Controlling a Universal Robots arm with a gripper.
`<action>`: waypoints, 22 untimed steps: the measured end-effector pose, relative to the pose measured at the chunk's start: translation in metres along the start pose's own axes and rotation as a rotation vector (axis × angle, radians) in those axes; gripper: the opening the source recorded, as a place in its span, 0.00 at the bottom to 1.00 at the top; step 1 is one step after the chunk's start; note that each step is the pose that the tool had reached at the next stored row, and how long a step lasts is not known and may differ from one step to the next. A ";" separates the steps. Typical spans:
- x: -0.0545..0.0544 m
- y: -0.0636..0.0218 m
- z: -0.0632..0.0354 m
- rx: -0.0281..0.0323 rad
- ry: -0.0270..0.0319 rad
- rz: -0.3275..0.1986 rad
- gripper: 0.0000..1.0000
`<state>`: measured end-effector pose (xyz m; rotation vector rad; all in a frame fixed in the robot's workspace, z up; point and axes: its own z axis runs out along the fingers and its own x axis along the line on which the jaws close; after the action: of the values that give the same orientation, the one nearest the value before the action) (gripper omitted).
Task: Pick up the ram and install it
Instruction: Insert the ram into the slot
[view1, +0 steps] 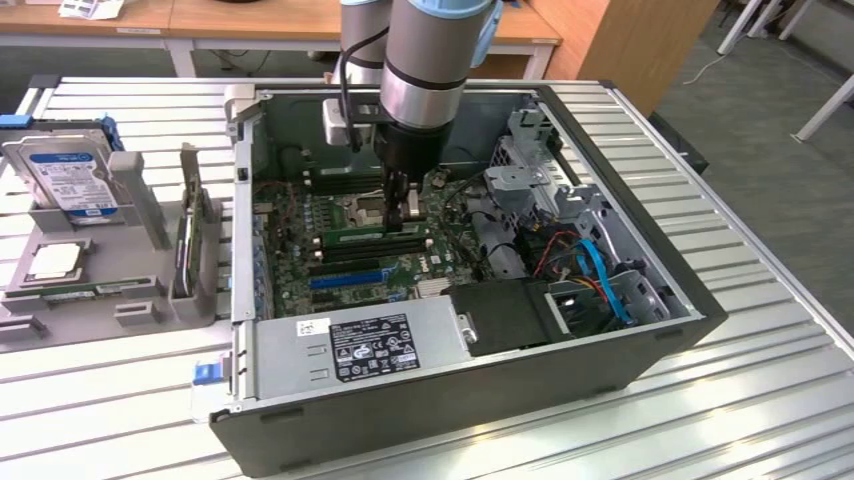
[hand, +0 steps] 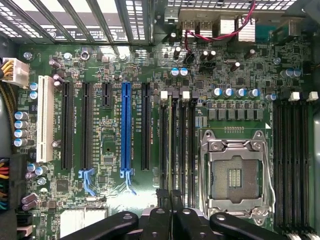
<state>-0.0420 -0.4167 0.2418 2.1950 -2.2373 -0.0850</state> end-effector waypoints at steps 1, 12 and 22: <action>0.000 0.0000 0.0000 -0.0001 0.0001 0.000 0.12; 0.000 -0.0020 0.0000 0.0000 -0.0001 0.000 0.12; 0.003 -0.0020 0.0001 0.0001 -0.0001 0.000 0.12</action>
<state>-0.0400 -0.4202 0.2415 2.1950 -2.2375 -0.0851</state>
